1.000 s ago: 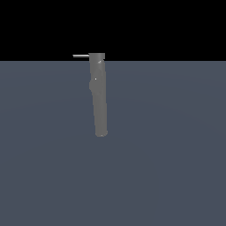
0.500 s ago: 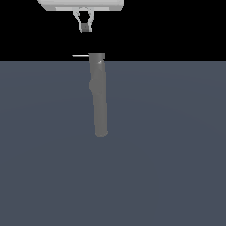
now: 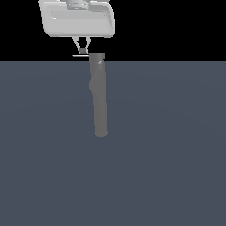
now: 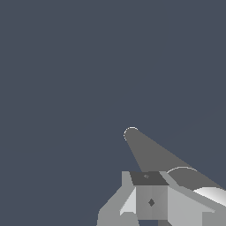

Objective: Turn on the faucet by rotating a designated handle.

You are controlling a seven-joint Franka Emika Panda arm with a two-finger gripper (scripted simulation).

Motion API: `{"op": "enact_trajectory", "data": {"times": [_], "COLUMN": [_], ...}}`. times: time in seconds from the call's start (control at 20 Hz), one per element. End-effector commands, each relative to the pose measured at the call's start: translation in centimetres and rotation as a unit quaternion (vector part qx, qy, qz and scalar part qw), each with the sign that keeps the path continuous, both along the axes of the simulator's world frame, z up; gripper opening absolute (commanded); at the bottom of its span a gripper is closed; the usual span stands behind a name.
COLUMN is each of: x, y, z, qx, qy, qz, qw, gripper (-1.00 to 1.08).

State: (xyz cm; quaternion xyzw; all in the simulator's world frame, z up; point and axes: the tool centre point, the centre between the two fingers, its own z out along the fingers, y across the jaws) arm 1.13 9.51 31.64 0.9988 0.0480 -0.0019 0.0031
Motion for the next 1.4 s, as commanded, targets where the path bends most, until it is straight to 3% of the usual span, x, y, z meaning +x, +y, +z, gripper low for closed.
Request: {"op": "enact_trajectory", "data": {"times": [0.0,0.5,1.2,1.35], "x": [0.7,1.2,-3.3,-2.8], "y": [0.4,0.7,1.5,1.1], "z": [-0.8,-1.6,-1.6,-1.6], "qx": [0.002,0.003,0.003,0.004], "qy": [-0.001,-0.001,-0.002,-0.006], "qz": [0.000,0.001,0.001,-0.001], "qw": [1.0000,1.0000,1.0000,1.0000], "gripper": [-1.00,-1.00,-1.00,-1.00]}}
